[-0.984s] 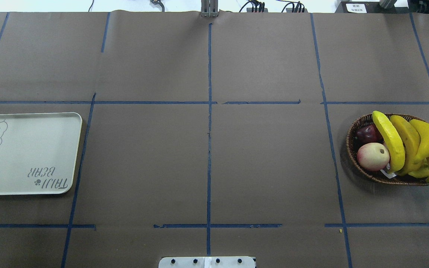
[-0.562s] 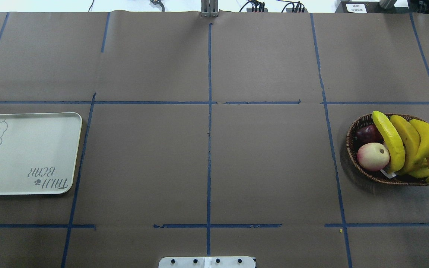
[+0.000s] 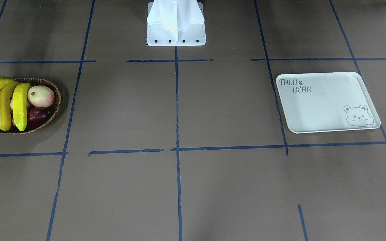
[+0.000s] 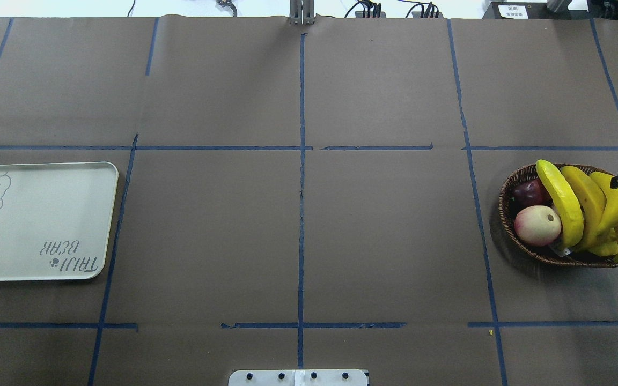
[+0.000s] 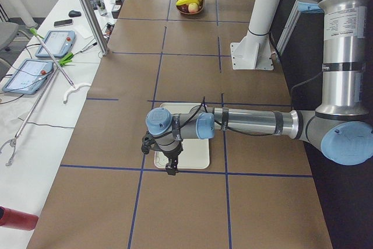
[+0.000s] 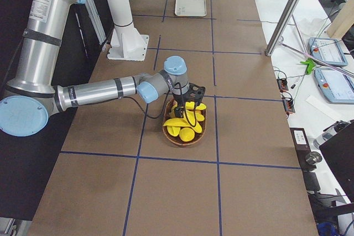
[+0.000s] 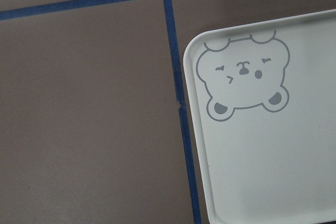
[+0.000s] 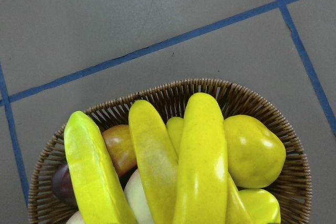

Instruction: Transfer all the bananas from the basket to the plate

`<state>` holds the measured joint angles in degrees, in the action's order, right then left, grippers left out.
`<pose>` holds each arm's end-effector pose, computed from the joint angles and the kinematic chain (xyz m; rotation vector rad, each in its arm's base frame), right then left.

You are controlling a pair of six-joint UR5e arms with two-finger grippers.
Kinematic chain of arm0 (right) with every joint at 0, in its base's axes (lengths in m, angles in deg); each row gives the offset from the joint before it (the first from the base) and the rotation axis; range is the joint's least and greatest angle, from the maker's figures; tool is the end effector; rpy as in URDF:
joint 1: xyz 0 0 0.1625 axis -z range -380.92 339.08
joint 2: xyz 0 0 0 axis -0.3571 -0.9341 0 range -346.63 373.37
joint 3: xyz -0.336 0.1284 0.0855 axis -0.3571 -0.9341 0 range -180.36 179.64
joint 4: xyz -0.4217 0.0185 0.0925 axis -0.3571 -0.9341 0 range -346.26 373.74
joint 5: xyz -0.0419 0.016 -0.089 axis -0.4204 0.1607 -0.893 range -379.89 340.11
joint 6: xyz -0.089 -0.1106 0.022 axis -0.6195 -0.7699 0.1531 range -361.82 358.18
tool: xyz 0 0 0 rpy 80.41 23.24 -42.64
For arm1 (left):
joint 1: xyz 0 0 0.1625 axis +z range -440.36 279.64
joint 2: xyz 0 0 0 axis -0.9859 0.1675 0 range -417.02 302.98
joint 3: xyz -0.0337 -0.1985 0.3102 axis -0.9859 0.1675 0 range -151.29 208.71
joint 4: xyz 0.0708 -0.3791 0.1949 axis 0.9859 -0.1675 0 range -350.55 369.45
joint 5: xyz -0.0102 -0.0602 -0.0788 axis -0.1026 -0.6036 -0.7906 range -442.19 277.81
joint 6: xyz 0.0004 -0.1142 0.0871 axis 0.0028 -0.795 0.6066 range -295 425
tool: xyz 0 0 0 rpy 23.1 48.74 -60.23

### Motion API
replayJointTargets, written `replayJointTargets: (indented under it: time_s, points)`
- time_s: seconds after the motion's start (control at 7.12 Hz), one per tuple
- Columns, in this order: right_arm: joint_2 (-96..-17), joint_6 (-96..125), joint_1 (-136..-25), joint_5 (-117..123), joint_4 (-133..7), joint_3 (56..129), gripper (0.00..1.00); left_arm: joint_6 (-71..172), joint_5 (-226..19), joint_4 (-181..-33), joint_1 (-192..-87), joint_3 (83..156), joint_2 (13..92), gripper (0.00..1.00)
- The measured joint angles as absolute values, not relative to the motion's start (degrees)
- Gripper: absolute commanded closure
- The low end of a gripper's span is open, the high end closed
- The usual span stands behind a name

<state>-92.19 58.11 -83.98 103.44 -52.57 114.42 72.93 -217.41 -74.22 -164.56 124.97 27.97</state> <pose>-0.1578 -0.4307 0.4994 0.0166 -0.7983 0.3782 0.0161 -0.4697 0.6315 -0.0695 0.7914 0.1919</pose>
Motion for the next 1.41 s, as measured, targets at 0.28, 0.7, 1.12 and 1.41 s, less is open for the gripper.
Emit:
replayJointTargets:
  time_s: [0.28,0.7,1.12,1.41]
  points:
    - [-92.4,59.3,-80.9,101.2,-52.2,113.2,0.1,73.0,-217.4,-74.2,-164.6,124.9,28.0,0.0]
    - [-92.3,59.6,-78.8,100.0,-52.1,111.8,0.28,73.0,-217.4,-74.2,-164.5,124.9,28.0,0.0]
    - [-91.9,59.5,-76.6,98.1,-52.0,111.7,0.62,72.9,-217.4,-74.2,-164.1,124.9,28.0,0.0]
    - [-92.0,59.3,-76.5,97.9,-52.1,111.9,0.94,72.9,-217.4,-74.2,-163.8,124.9,28.0,0.0]
